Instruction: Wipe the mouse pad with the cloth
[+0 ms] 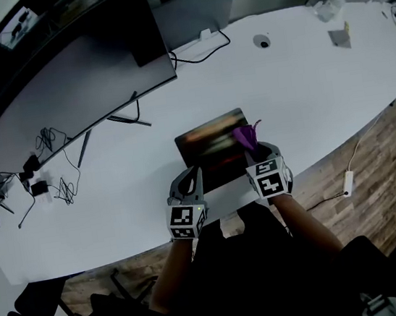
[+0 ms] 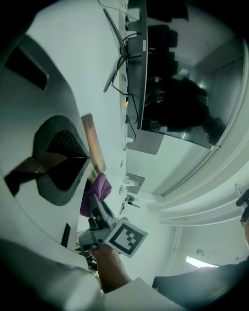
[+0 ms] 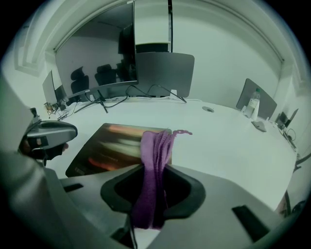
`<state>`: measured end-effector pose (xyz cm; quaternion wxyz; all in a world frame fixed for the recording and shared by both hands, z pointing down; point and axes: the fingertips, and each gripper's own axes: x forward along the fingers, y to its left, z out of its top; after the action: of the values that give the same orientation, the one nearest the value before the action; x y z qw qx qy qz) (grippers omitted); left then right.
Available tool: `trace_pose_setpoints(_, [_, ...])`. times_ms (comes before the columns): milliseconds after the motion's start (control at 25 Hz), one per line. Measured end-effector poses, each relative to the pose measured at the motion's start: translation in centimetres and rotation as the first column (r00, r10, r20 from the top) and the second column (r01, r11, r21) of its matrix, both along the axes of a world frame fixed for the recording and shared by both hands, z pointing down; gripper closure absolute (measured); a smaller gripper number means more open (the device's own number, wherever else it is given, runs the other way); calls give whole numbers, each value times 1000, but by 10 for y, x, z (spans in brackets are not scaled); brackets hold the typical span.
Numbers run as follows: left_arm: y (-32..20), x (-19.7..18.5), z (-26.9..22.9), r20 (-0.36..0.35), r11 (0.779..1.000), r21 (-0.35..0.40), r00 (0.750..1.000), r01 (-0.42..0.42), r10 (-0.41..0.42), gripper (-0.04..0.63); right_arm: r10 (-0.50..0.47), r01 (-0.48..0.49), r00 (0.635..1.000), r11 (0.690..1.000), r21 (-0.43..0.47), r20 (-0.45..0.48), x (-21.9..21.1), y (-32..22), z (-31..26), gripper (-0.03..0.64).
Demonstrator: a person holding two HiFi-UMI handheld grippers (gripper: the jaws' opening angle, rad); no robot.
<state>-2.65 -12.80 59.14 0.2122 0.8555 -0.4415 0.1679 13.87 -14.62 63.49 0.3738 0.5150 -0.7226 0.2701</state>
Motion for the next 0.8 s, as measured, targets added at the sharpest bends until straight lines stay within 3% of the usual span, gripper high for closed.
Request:
trace_pose_setpoints(480, [0, 12, 5, 7, 1000, -13, 1000, 6, -6, 572, 1, -1, 1000, 1000, 8, 6, 17, -4, -2, 499])
trace_pose_setpoints(800, [-11, 12, -17, 1, 999, 33, 1000, 19, -19, 572, -40, 34, 998, 991, 130, 49, 7, -20, -39, 499])
